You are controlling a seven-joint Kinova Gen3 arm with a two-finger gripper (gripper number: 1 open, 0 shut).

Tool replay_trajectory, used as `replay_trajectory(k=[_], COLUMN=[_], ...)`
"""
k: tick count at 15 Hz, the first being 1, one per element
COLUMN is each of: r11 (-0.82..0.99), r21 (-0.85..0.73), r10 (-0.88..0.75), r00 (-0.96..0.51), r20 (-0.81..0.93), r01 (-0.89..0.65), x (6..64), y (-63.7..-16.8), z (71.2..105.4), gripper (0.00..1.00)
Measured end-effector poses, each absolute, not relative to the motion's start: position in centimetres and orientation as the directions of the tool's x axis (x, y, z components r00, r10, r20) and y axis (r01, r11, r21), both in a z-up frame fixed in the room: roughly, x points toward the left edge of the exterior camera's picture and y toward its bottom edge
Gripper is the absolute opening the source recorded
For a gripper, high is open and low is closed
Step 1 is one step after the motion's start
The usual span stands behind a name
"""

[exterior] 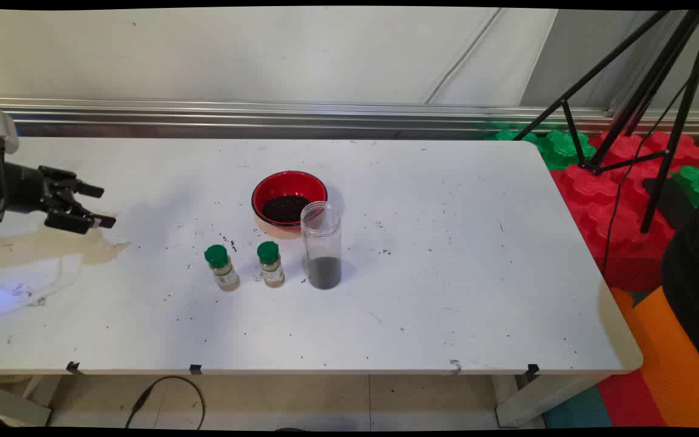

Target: Pick up the black seasoning powder from the table

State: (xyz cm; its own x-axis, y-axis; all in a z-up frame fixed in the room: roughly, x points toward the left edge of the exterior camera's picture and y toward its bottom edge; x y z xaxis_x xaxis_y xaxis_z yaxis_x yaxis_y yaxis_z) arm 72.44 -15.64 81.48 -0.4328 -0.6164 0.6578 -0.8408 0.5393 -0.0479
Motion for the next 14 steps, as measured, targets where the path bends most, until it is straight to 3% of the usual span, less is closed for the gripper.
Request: replay_trajectory(k=[14], r11=[0.795], r21=[-0.194], r10=[-0.348], r00=[-0.695], r20=[0.63], r01=[-0.575], x=[63.9], y=[-19.5], z=[87.3], gripper=[1.0])
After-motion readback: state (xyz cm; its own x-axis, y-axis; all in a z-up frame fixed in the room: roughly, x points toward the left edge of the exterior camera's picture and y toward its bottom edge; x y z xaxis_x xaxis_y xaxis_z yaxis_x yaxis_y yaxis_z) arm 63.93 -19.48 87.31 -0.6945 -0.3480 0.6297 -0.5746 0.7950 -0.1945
